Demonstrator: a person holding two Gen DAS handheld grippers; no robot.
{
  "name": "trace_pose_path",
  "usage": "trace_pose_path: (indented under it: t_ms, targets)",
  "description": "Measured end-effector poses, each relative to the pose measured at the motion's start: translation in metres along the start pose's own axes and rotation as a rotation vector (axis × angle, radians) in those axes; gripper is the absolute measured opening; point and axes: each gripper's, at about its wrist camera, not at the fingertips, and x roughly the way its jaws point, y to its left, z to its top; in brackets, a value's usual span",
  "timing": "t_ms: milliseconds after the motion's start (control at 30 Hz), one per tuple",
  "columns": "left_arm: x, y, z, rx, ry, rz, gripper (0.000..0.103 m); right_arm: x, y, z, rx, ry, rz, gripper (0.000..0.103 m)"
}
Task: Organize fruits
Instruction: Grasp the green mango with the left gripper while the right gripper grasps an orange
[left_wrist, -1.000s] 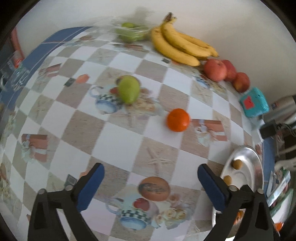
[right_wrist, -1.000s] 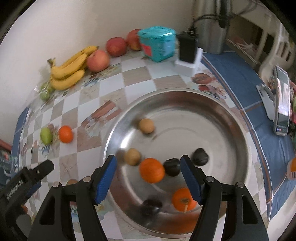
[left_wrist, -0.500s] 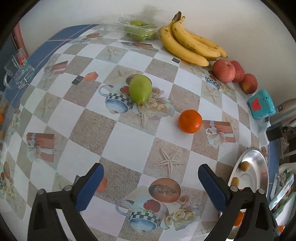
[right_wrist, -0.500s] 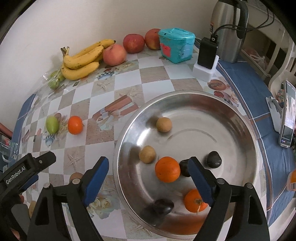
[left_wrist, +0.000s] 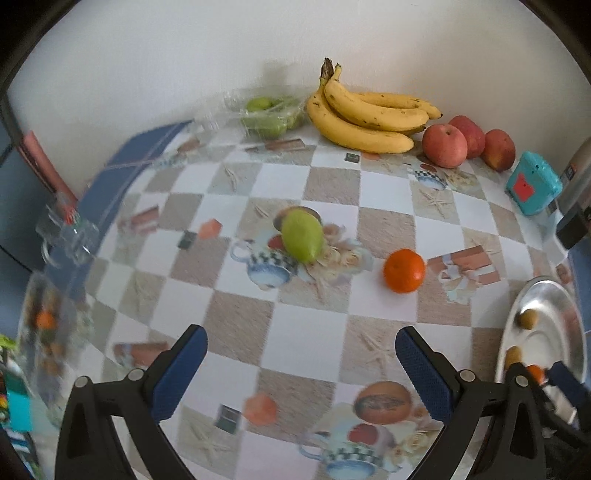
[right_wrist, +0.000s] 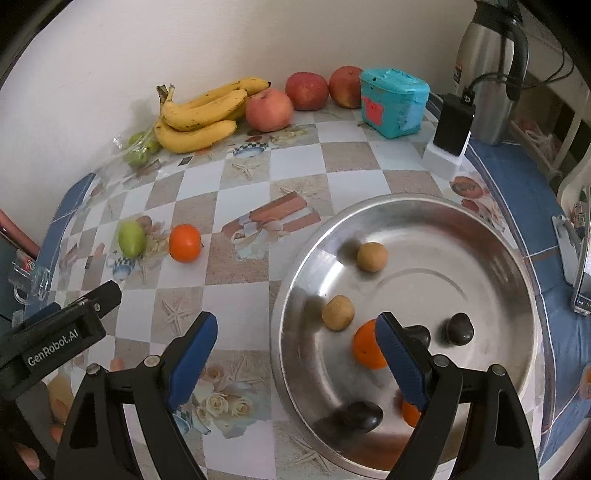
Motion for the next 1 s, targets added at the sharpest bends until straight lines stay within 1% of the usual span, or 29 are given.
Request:
trace_pose_path:
  t_ms: [100, 133, 200, 333, 400, 433, 500, 633, 700, 767, 867, 967, 1000]
  targets:
    - [0.002, 0.008, 0.004, 0.025, -0.014, 0.048, 0.103, 0.0, 0.004, 0.001, 0.011, -0.005, 0.052, 0.088]
    - [0.003, 0.013, 0.006, 0.028, -0.018, 0.058, 0.103, 0.001, 0.007, 0.001, 0.002, -0.005, 0.051, 0.088]
    - [0.004, 0.02, 0.01, 0.027, -0.023, 0.051, 0.103, 0.002, 0.013, 0.001, -0.021, -0.005, 0.041, 0.088]
    - [0.004, 0.03, 0.021, 0.012, -0.043, -0.014, 0.103, 0.004, 0.022, 0.003, -0.053, -0.012, 0.055, 0.088]
    - [0.003, 0.033, 0.027, 0.009, -0.077, -0.037, 0.103, 0.003, 0.027, 0.006, -0.06, -0.025, 0.067, 0.088]
    - [0.001, 0.034, 0.031, 0.013, -0.106, -0.047, 0.103, 0.003, 0.029, 0.008, -0.063, -0.033, 0.074, 0.088]
    - [0.002, 0.037, 0.035, 0.01, -0.127, -0.072, 0.103, 0.004, 0.036, 0.011, -0.077, -0.049, 0.093, 0.088]
    - [0.014, 0.05, 0.041, -0.05, -0.093, -0.143, 0.103, 0.012, 0.054, 0.021, -0.117, -0.06, 0.081, 0.088]
    - [0.022, 0.054, 0.043, -0.065, -0.081, -0.156, 0.103, 0.017, 0.063, 0.025, -0.127, -0.058, 0.089, 0.088]
    - [0.031, 0.062, 0.046, -0.103, -0.067, -0.2, 0.103, 0.023, 0.072, 0.028, -0.139, -0.053, 0.101, 0.088]
    - [0.043, 0.072, 0.049, -0.165, -0.073, -0.255, 0.103, 0.033, 0.083, 0.032, -0.159, -0.048, 0.105, 0.088]
    - [0.053, 0.072, 0.052, -0.186, -0.074, -0.283, 0.101, 0.046, 0.089, 0.037, -0.172, -0.039, 0.097, 0.088]
    - [0.055, 0.071, 0.054, -0.186, -0.072, -0.288, 0.098, 0.051, 0.091, 0.038, -0.172, -0.033, 0.095, 0.088]
